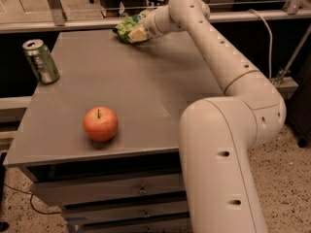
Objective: Pick green rice chip bag
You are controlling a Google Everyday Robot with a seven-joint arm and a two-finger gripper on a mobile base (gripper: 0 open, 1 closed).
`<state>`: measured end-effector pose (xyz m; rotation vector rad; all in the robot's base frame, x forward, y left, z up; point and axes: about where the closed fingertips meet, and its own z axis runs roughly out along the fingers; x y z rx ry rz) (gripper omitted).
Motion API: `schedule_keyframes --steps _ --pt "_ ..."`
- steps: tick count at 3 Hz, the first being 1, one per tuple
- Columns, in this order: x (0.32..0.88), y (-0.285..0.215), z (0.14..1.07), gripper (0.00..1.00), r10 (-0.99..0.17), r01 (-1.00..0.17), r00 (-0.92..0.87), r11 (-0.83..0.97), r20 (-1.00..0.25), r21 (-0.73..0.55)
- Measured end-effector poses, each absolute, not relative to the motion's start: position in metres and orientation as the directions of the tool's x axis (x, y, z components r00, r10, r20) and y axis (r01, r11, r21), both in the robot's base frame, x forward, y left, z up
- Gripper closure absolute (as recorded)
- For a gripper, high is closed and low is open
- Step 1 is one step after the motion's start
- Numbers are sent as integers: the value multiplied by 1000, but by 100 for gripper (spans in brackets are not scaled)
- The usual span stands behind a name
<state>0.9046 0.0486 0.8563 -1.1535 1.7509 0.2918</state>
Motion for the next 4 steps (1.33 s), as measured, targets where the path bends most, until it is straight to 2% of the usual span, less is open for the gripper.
schedule_keyframes --steps 1,3,4 --pt "886 42 882 100 -568 -809 -13 490 -823 -325" --pt "806 14 943 100 -488 -835 107 428 -867 -344" --pt "760 -6 962 100 -400 -860 153 397 -904 -321"
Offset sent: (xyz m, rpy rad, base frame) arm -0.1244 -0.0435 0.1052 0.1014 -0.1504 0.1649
